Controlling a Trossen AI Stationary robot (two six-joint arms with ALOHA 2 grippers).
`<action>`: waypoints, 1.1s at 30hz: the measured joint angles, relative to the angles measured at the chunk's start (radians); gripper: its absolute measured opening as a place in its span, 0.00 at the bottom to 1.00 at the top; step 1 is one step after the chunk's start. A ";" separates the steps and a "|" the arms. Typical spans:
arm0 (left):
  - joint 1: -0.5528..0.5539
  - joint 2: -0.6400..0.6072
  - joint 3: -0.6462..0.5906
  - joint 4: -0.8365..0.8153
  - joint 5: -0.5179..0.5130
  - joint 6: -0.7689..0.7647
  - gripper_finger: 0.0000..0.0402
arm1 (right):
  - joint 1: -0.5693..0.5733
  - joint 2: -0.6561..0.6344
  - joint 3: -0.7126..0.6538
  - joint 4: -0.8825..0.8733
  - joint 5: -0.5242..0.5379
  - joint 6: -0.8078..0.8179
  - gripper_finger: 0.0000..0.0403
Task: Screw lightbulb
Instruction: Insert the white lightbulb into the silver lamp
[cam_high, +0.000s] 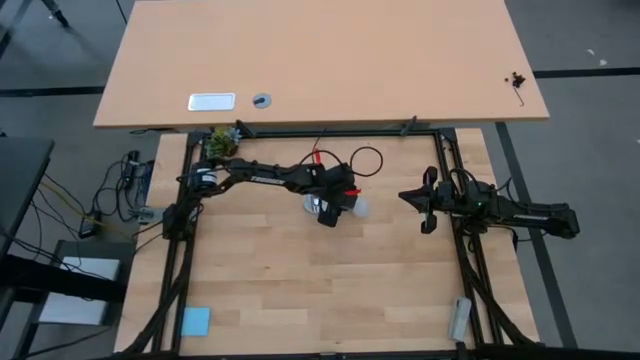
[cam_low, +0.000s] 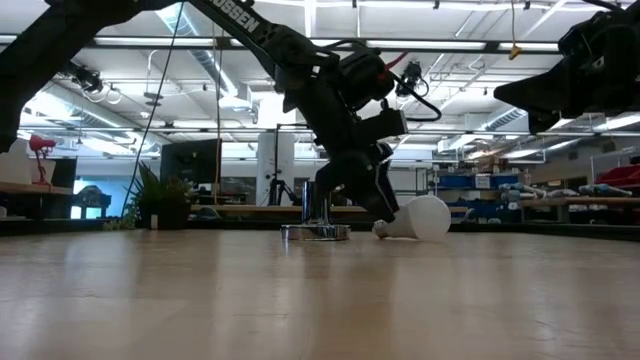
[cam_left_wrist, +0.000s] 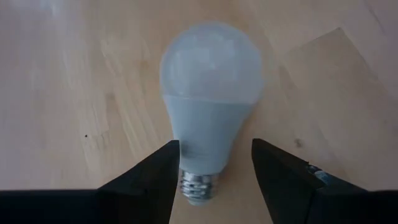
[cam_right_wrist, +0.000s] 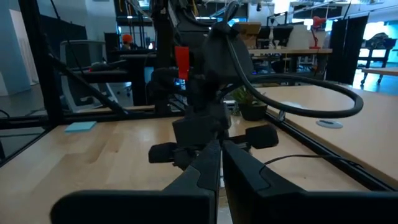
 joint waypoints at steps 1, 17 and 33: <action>0.000 0.000 0.000 -0.001 0.001 0.000 0.52 | 0.000 0.000 0.000 0.000 0.000 0.000 0.07; -0.020 0.058 -0.001 0.016 0.050 0.002 0.52 | 0.000 0.000 0.000 0.015 0.000 0.000 0.07; -0.023 0.063 0.010 0.137 0.111 -0.219 0.32 | 0.000 0.000 0.000 0.042 0.000 0.000 0.07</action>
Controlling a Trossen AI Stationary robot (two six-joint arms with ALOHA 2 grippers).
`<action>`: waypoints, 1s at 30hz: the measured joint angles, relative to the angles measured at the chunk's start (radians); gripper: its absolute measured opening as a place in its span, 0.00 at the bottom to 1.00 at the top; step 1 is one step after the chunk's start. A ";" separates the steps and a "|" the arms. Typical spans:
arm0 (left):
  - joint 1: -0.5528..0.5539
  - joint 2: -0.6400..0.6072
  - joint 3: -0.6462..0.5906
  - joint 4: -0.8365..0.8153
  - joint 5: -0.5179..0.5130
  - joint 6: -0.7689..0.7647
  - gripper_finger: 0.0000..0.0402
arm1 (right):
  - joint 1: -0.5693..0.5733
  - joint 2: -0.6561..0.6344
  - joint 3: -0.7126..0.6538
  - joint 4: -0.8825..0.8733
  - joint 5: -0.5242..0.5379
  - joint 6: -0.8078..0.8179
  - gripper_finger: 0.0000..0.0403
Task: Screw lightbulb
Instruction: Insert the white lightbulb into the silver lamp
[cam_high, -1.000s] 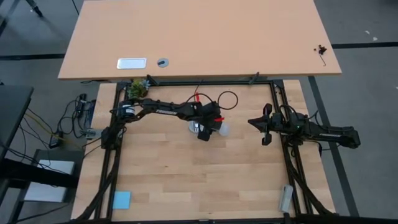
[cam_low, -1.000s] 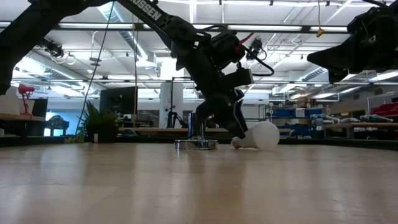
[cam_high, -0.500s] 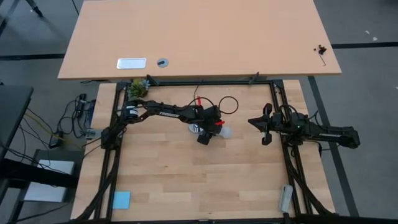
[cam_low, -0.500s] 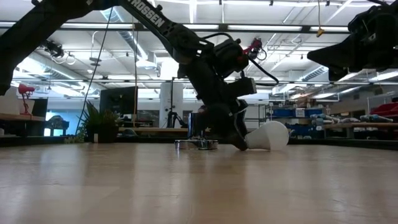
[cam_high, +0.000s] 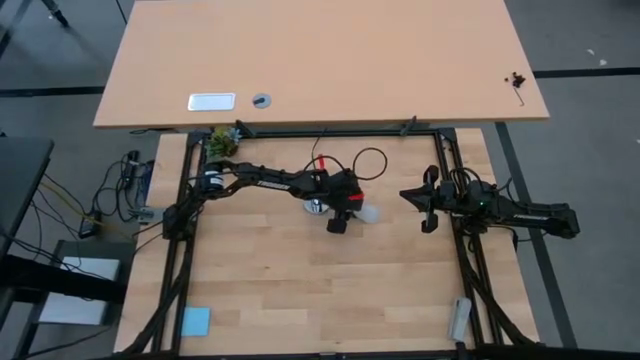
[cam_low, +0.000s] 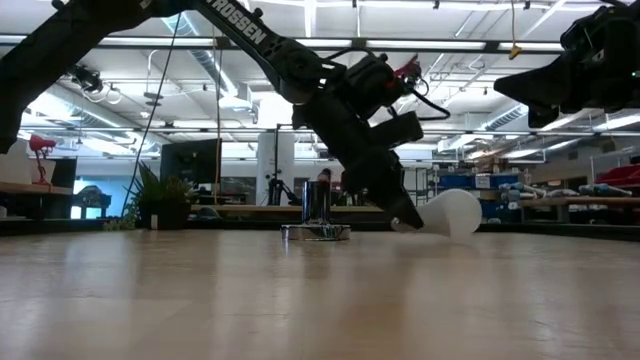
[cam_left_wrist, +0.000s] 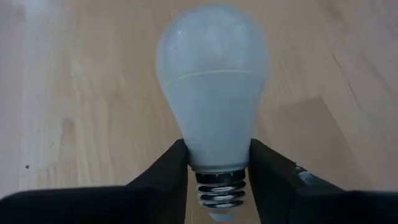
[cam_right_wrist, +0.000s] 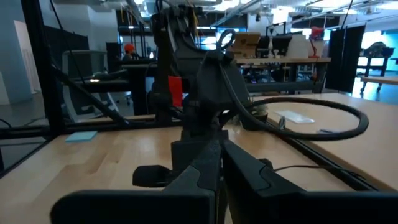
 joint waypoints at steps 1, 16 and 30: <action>0.000 0.000 0.000 0.013 0.000 -0.018 0.32 | 0.000 0.000 0.000 0.000 0.000 0.000 0.07; -0.048 -0.001 0.218 0.014 0.037 -0.092 0.32 | 0.000 0.000 0.000 0.002 0.000 0.000 0.07; -0.046 -0.026 0.259 0.085 0.133 -0.153 0.32 | 0.000 0.000 0.000 0.114 0.003 0.004 0.07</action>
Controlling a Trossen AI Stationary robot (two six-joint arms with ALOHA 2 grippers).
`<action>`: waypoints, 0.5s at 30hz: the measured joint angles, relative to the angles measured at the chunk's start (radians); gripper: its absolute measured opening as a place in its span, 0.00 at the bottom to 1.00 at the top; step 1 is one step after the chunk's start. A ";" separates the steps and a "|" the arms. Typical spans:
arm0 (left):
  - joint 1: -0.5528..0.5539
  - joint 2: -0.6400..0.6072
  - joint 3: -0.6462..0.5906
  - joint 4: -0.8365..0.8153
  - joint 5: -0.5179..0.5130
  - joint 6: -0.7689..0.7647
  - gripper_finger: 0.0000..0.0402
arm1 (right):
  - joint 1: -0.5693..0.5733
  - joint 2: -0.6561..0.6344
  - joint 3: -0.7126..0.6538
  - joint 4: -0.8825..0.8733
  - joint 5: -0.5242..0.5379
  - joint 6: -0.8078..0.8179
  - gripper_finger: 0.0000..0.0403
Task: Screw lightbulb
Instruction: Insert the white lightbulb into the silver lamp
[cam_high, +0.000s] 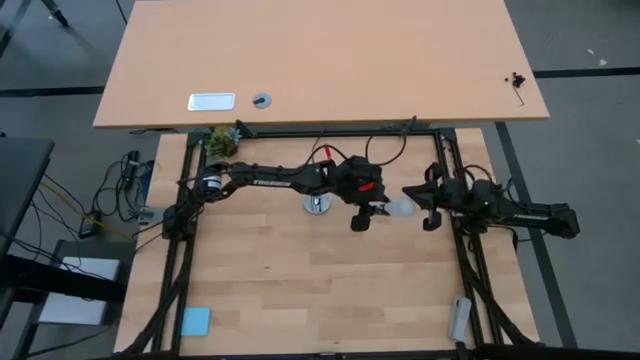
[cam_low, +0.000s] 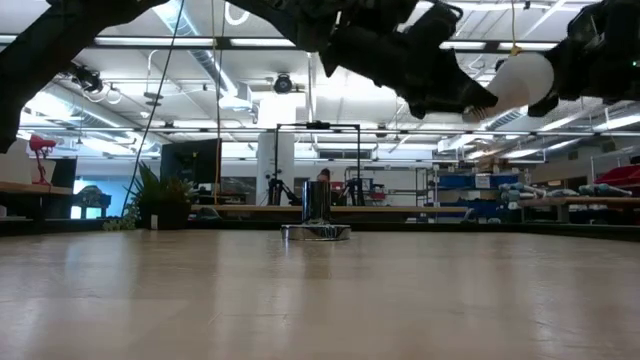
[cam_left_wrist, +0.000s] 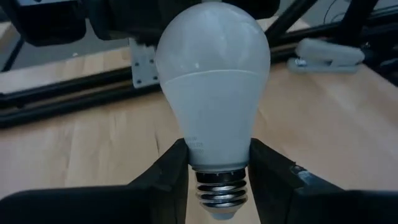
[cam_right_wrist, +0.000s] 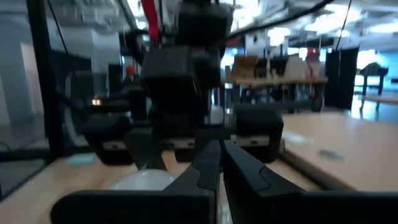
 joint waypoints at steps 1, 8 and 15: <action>0.001 -0.007 0.000 0.023 0.002 0.001 0.32 | 0.000 0.000 0.000 0.030 0.001 0.008 0.07; 0.037 -0.118 0.001 0.030 0.026 0.002 0.32 | 0.000 0.003 0.000 0.292 0.039 0.025 0.07; 0.067 -0.246 -0.003 0.041 0.038 0.004 0.32 | 0.000 0.031 0.024 0.402 0.060 -0.019 0.10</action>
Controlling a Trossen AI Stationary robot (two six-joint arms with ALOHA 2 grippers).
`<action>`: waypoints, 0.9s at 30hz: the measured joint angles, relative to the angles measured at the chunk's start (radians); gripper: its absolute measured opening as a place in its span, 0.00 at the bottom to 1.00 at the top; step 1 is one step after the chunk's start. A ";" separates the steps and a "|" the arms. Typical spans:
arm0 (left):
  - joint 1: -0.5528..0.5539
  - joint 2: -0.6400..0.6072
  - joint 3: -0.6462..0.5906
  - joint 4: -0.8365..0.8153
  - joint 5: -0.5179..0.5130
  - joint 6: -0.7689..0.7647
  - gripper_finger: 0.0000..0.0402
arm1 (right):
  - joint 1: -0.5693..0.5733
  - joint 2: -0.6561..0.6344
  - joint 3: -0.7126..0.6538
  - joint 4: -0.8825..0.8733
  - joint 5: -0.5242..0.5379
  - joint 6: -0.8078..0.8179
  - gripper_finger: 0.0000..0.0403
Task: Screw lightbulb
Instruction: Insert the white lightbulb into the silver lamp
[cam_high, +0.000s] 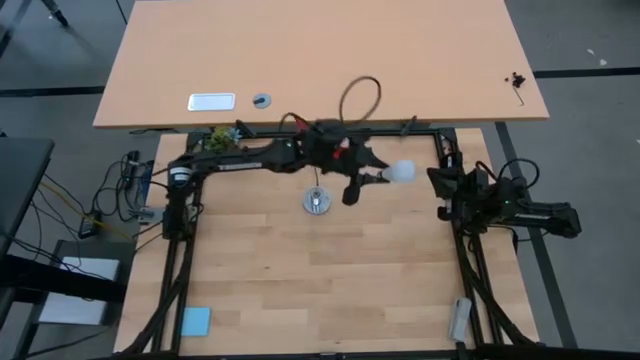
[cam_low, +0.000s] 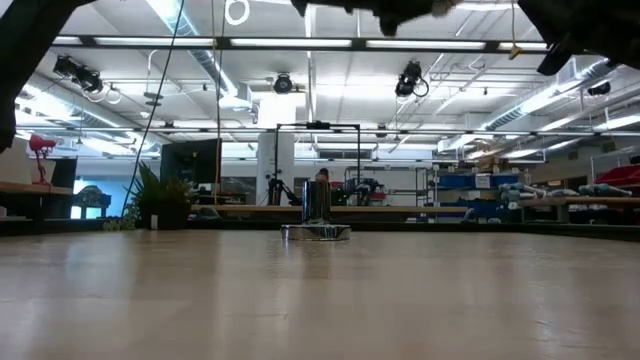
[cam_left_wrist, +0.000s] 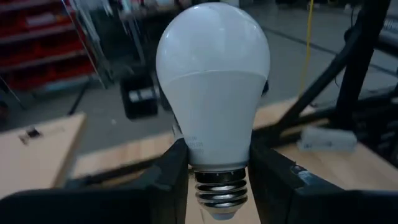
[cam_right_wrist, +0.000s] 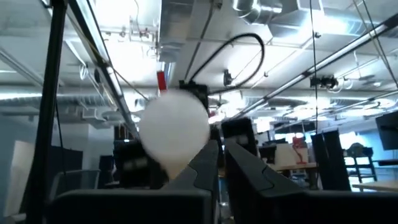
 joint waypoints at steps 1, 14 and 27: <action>0.004 -0.013 0.000 0.004 0.001 0.000 0.32 | 0.000 0.011 0.006 0.000 0.000 -0.007 0.11; 0.055 -0.069 -0.042 0.089 0.076 -0.028 0.32 | 0.000 0.368 0.180 -0.002 0.001 0.024 0.26; 0.061 -0.171 -0.348 0.418 0.138 -0.103 0.32 | 0.001 0.629 0.315 -0.050 -0.008 0.023 0.31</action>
